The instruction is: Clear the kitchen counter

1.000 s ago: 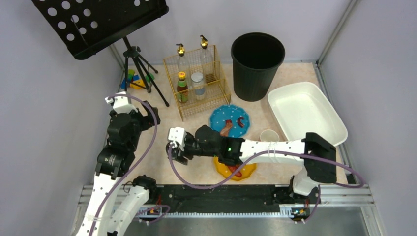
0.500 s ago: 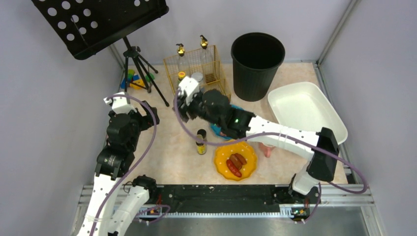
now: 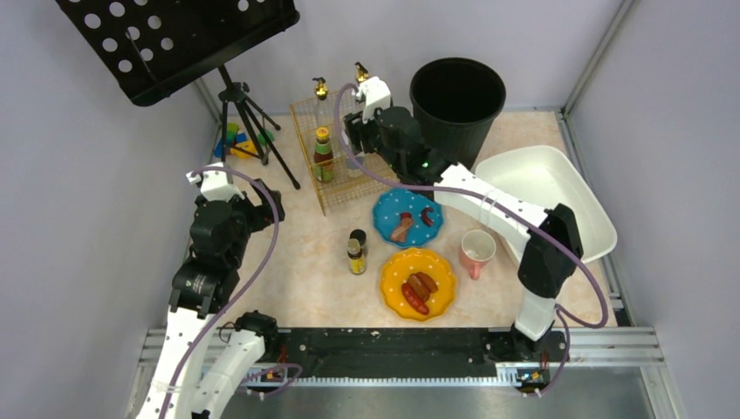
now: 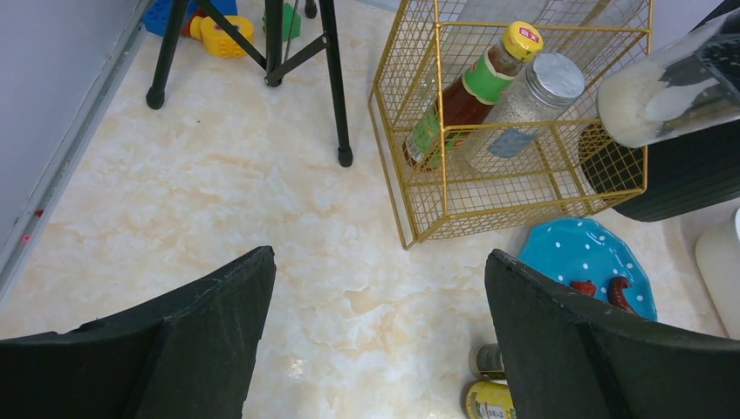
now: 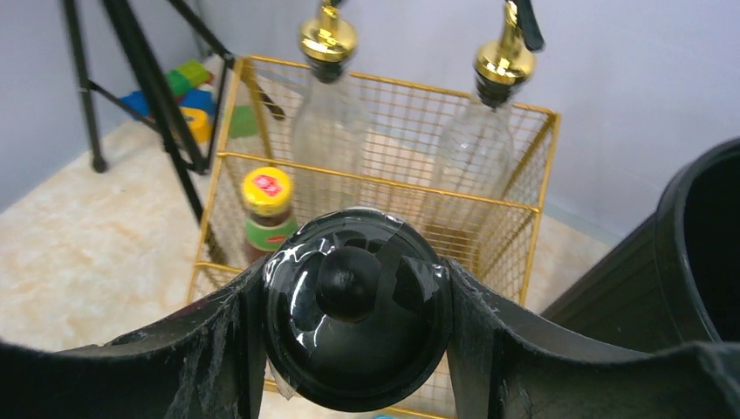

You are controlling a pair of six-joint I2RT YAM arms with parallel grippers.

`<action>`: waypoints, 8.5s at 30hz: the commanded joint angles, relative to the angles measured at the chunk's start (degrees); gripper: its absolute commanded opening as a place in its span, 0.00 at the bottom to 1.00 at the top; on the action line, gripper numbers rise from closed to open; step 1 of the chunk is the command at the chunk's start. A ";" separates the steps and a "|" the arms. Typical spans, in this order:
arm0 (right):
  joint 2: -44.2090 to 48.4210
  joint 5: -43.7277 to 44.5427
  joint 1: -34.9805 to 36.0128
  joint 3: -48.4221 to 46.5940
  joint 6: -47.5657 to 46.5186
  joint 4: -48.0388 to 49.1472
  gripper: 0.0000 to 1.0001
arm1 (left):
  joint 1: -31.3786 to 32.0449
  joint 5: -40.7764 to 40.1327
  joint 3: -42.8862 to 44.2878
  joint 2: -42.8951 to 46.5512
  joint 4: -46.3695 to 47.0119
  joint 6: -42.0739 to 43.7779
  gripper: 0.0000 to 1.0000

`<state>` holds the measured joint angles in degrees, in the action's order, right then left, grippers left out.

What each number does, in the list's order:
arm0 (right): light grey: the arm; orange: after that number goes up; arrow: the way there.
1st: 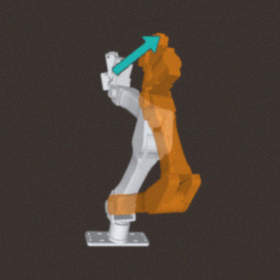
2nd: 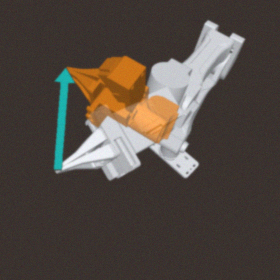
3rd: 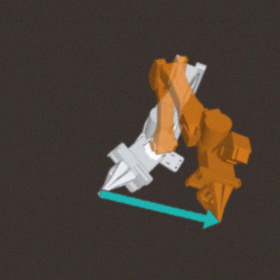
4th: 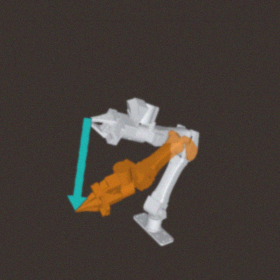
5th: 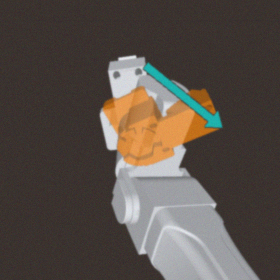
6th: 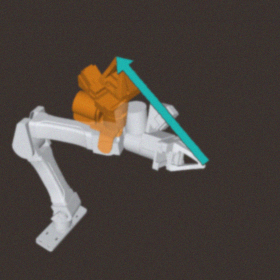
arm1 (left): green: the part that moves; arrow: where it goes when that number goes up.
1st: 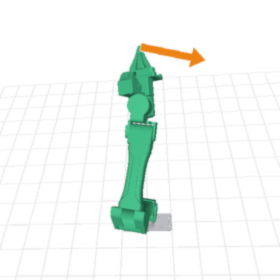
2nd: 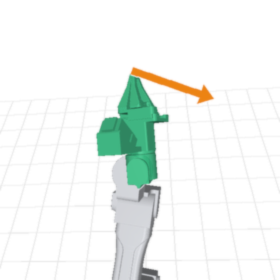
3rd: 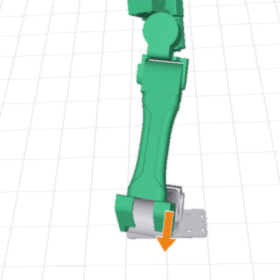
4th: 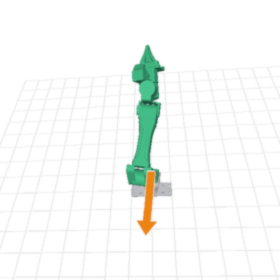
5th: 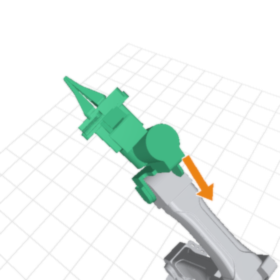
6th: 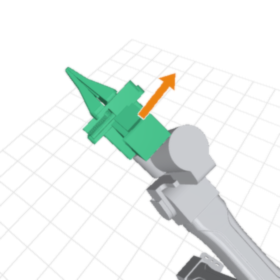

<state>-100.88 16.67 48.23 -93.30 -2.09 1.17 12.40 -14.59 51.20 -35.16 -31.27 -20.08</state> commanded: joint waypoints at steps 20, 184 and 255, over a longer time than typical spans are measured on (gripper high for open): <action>-13.35 2.66 -9.53 -11.99 1.70 7.11 0.00 | -0.80 3.25 0.22 -0.06 2.08 -0.93 0.93; 11.20 -35.30 10.64 38.30 -12.90 9.41 0.40 | -2.56 8.00 0.23 -3.34 1.95 -0.93 0.93; 0.34 -4.12 7.80 -1.70 -5.47 5.80 0.00 | -2.65 8.38 0.30 -3.21 1.90 -0.93 0.93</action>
<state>-100.20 10.46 57.12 -89.03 -7.29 0.95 10.15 -6.85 51.20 -38.89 -31.29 -21.06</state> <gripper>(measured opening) 0.328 0.929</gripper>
